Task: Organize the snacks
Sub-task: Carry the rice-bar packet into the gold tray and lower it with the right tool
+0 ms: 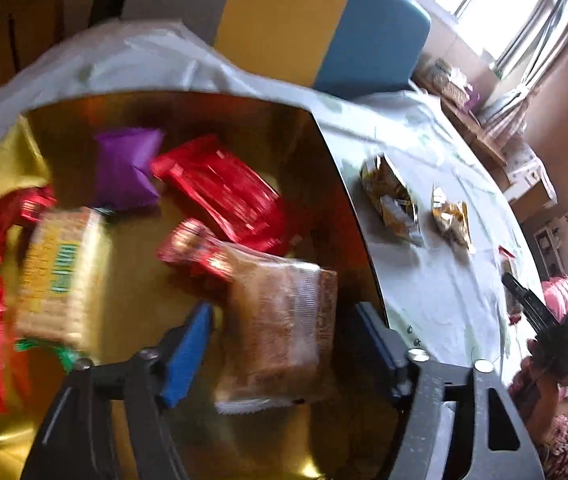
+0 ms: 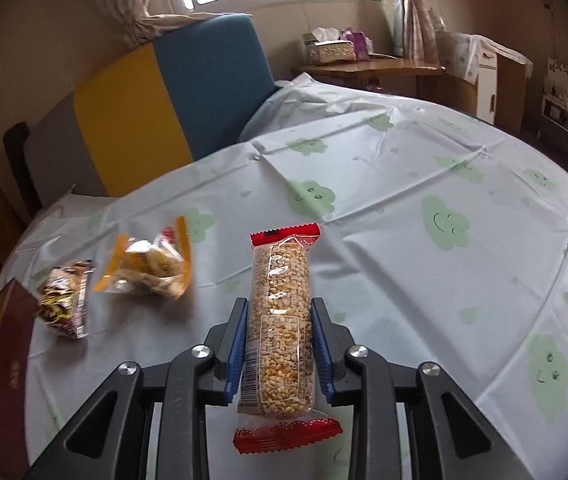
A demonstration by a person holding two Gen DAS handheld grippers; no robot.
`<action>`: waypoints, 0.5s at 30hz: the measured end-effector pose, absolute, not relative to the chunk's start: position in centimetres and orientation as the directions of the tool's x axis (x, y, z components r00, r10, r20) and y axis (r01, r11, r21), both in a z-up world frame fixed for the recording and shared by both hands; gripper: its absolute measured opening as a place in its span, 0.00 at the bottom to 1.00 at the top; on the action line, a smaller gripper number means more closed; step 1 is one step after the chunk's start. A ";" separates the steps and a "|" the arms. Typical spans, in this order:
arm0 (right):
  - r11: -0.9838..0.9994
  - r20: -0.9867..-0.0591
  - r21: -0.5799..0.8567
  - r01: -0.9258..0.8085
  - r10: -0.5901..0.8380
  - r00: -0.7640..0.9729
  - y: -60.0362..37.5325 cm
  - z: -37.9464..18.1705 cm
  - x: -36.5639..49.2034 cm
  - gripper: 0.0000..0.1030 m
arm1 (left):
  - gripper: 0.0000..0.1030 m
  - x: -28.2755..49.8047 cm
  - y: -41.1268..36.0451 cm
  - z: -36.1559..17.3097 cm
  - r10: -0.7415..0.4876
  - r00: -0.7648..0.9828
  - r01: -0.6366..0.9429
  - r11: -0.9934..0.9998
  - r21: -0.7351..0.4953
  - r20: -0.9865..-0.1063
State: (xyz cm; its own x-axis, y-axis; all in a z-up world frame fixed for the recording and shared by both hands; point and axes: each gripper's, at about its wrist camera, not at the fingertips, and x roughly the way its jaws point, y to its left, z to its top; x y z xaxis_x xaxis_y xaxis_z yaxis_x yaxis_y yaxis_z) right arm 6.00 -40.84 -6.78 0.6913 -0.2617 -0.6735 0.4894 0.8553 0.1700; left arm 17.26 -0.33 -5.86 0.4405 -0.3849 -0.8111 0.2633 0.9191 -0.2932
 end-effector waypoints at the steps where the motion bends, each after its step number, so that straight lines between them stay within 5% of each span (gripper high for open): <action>1: 0.859 -0.668 0.175 0.482 -0.256 0.698 -40.6 -6.4 5.6 0.29 | 0.79 16.9 0.2 -5.4 -0.369 0.468 0.256 0.926 -0.277 -0.803; 15: 0.970 -0.630 0.234 0.063 0.102 0.770 -26.6 -2.5 6.1 0.29 | 0.84 12.3 9.0 -2.8 -0.080 0.655 0.026 0.996 -0.084 -0.751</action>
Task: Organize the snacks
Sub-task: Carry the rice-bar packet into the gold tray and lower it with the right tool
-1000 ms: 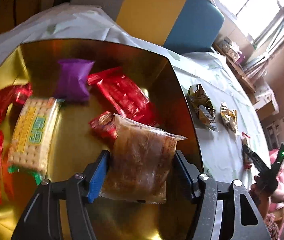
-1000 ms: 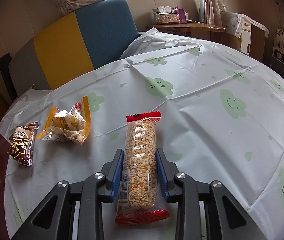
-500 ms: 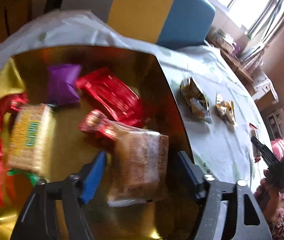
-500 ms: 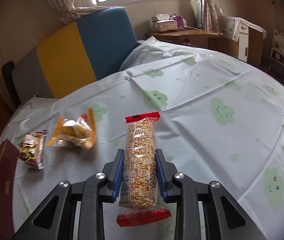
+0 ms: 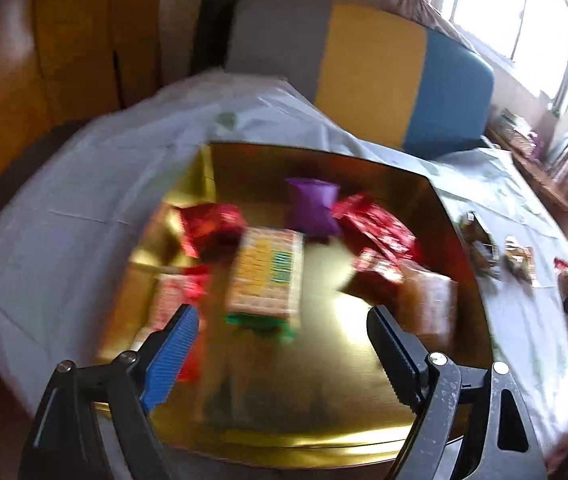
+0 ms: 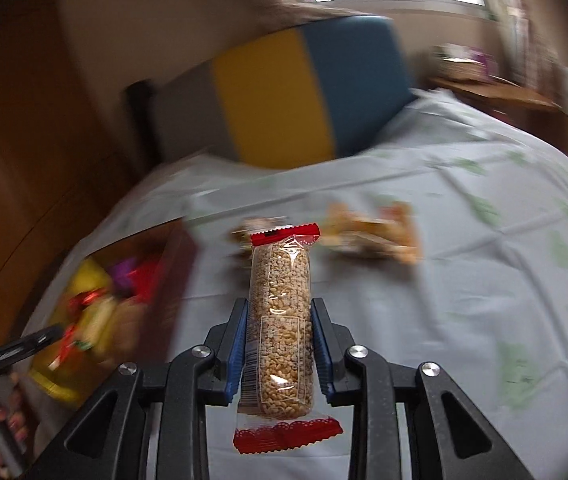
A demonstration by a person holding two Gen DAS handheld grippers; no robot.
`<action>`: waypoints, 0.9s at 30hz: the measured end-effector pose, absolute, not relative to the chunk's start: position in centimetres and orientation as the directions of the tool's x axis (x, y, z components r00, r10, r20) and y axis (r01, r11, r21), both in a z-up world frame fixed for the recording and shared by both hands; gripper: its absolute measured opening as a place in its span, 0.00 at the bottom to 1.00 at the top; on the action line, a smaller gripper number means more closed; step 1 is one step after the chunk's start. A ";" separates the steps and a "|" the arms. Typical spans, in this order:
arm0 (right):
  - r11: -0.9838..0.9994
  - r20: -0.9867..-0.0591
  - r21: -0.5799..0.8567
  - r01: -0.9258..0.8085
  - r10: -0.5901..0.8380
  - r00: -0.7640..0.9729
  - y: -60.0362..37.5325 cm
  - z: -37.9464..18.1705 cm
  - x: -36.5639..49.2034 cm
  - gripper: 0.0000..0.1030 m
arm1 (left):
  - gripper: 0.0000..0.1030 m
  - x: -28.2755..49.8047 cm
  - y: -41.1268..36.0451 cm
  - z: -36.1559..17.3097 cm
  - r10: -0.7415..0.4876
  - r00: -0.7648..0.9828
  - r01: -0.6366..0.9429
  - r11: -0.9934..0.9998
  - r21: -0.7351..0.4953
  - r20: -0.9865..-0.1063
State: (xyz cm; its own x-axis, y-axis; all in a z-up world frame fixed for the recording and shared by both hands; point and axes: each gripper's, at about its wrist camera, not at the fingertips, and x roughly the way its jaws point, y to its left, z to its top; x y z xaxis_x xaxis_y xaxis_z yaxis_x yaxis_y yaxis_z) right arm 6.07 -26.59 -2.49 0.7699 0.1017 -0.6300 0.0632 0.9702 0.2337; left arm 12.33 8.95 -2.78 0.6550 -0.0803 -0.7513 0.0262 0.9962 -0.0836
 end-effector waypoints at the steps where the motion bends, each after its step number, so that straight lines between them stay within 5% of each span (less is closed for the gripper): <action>1: 0.974 -0.631 0.227 0.026 0.127 0.765 -25.1 -2.3 6.3 0.29 | 0.84 12.2 9.3 -2.6 -0.061 0.664 0.018 0.998 -0.065 -0.745; 14: 0.935 -0.709 0.202 -0.290 0.344 0.615 -10.6 -3.0 9.6 0.29 | 0.84 10.2 12.5 -3.0 0.004 0.677 -0.046 0.998 -0.037 -0.736; 27: 0.941 -0.794 0.263 -0.214 0.337 0.507 -5.5 -6.8 15.0 0.29 | 0.87 9.3 14.7 -2.9 0.038 0.681 -0.094 0.995 -0.036 -0.731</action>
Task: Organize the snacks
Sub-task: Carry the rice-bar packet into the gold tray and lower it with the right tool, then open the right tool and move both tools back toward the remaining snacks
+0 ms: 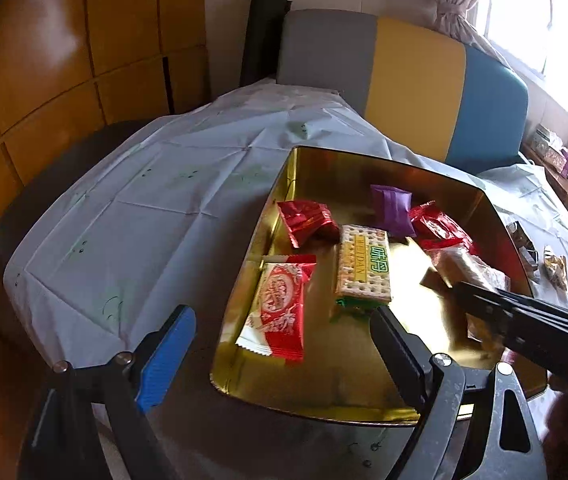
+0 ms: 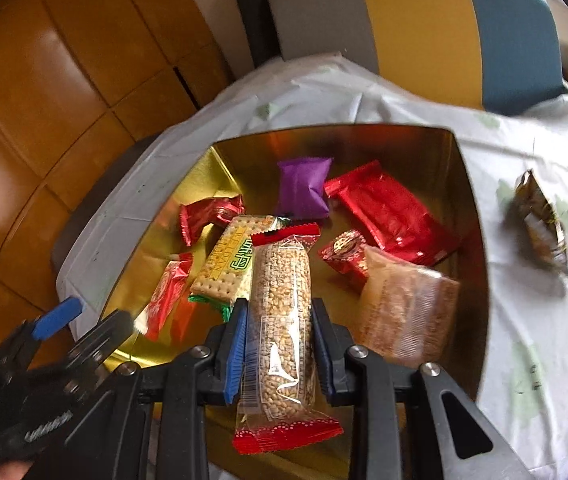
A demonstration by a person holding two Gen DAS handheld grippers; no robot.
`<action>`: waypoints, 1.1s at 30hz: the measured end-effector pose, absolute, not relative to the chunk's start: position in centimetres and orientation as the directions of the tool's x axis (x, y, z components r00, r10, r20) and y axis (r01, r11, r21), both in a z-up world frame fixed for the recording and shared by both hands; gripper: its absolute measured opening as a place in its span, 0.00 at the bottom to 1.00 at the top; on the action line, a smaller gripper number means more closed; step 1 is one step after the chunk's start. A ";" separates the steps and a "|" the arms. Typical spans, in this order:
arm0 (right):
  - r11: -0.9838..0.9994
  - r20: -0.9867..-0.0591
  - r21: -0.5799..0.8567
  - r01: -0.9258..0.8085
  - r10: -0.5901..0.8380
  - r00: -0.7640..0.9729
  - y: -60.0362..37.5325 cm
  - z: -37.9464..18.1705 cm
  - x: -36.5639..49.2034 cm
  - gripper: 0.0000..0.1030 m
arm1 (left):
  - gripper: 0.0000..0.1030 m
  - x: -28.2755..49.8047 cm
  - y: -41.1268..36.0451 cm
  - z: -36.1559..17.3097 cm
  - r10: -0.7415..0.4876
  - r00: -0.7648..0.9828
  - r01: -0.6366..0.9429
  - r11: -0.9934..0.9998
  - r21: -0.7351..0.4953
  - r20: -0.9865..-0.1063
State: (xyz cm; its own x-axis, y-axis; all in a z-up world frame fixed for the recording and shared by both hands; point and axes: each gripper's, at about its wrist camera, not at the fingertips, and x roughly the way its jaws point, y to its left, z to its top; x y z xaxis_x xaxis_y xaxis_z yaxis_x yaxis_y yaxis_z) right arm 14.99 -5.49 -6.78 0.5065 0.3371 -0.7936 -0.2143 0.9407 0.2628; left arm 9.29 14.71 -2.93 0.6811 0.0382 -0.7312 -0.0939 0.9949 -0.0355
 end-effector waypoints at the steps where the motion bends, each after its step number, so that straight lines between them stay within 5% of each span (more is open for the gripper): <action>1: 0.943 -0.801 0.263 -0.204 0.331 0.498 -5.2 -7.2 15.5 0.29 | 0.87 9.3 14.9 -2.9 0.039 0.682 -0.098 0.994 -0.038 -0.731; 33: 0.957 -0.716 0.252 -0.142 0.283 0.639 -11.3 -4.8 13.1 0.31 | 0.87 9.1 11.5 -3.4 -0.071 0.649 -0.009 0.995 -0.101 -0.758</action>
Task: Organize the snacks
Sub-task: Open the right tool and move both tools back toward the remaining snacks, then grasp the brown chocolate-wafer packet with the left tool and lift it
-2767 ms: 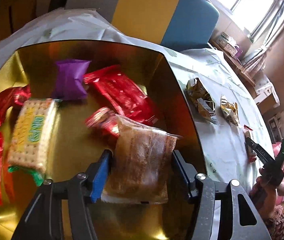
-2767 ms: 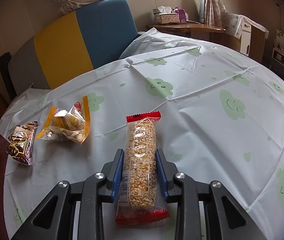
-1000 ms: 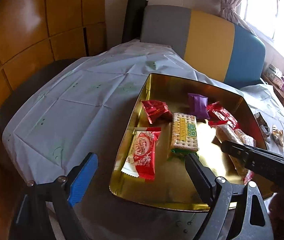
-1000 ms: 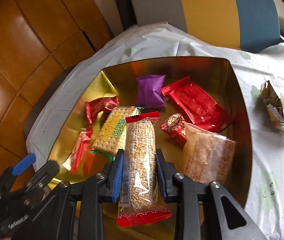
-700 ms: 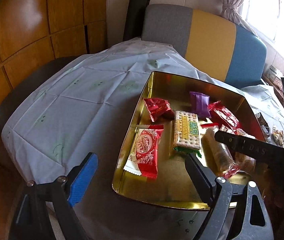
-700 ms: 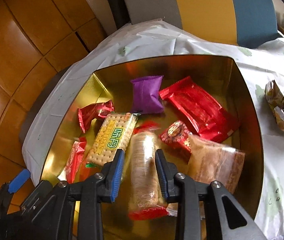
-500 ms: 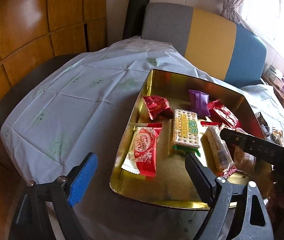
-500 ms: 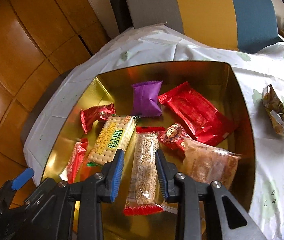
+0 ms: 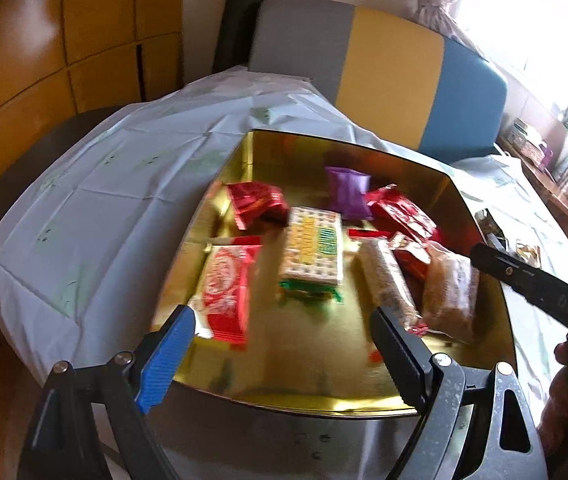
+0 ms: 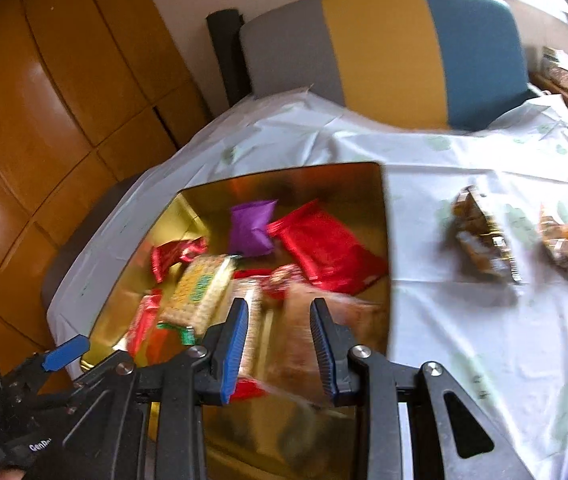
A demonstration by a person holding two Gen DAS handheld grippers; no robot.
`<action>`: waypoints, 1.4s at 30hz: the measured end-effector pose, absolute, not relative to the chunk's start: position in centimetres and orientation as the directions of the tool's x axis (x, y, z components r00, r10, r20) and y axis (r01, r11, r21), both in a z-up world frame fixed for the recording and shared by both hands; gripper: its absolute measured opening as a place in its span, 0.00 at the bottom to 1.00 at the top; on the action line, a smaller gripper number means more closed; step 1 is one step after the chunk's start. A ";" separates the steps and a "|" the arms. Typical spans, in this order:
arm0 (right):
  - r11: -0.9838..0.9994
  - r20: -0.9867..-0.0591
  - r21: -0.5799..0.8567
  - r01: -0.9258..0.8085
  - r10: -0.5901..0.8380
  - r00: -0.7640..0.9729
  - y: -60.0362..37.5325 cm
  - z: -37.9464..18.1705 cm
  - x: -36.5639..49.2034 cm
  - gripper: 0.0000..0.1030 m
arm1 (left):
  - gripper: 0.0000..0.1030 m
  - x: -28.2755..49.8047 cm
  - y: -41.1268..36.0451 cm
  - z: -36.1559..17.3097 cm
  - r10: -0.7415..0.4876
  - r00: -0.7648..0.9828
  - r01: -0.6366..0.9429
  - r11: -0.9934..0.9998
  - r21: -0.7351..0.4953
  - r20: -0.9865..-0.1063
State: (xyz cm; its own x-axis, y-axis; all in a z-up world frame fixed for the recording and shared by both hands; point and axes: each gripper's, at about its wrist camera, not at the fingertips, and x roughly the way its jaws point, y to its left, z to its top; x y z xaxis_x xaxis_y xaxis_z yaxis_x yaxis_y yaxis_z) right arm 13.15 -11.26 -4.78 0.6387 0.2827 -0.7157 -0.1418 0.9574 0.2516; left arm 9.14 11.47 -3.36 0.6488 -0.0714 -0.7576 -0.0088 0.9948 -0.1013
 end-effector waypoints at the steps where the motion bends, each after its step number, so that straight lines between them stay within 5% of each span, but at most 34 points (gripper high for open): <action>1: 0.960 -0.712 0.252 -0.125 0.272 0.647 -12.2 -4.7 13.0 0.31 | 0.87 9.2 11.0 -3.3 -0.071 0.646 0.001 0.996 -0.092 -0.760; 20: 0.963 -0.732 0.238 0.123 0.094 0.675 -24.7 -7.4 10.3 0.31 | 0.87 9.1 2.7 -2.5 -0.092 0.628 0.165 0.986 0.017 -0.773; 42: 0.891 -0.684 0.276 0.359 -0.080 0.725 -35.3 -10.2 7.7 0.33 | 0.90 17.0 -13.6 -0.2 -0.302 0.558 0.372 0.924 -0.091 -0.773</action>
